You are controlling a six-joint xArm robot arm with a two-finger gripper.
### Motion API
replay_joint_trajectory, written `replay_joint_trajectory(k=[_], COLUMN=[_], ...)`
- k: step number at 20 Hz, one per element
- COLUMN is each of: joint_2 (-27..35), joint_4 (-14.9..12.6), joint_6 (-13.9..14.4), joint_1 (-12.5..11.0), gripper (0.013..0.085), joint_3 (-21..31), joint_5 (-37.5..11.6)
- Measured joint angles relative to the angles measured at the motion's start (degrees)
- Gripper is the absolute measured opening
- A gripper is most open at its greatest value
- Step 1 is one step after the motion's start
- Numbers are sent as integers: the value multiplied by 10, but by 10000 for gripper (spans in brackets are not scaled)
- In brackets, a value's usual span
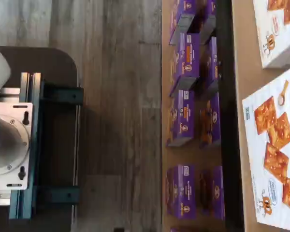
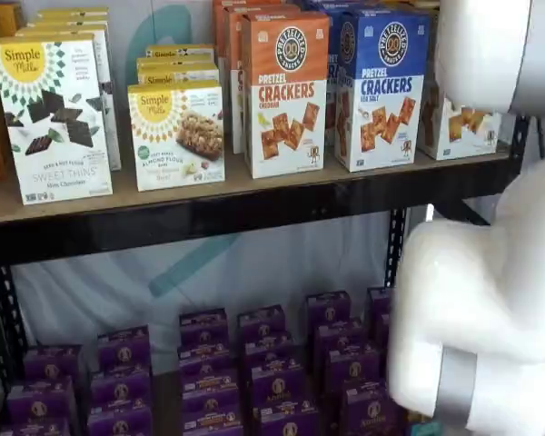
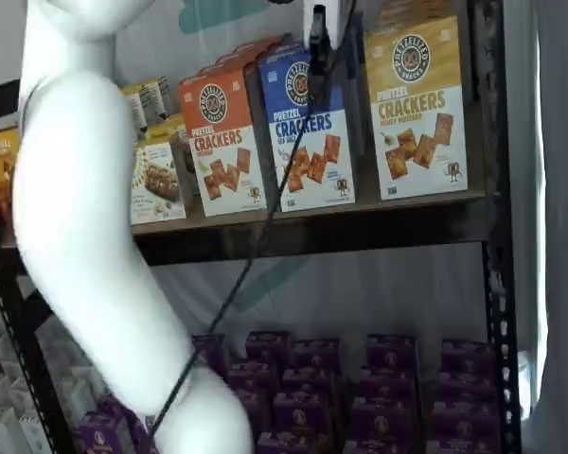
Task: Retrieve the yellow and white box located on the top shelf, the sixth one from the left
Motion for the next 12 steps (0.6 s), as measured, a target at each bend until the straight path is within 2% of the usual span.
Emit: replay_joint_trajectory(k=[1, 2, 3, 4, 9, 12], joint_2=[-1, -7, -13, -19, -40, -45], joint_4=[-9, -36, -50, -55, -59, -51], joint_6=[1, 3, 5, 7, 14, 15], joint_1=[5, 21, 31, 35, 44, 41], gripper=[850, 850, 850, 850, 850, 850], joint_3=[1, 6, 14, 21, 50, 56], joint_5=[-1, -5, -8, -11, -25, -31])
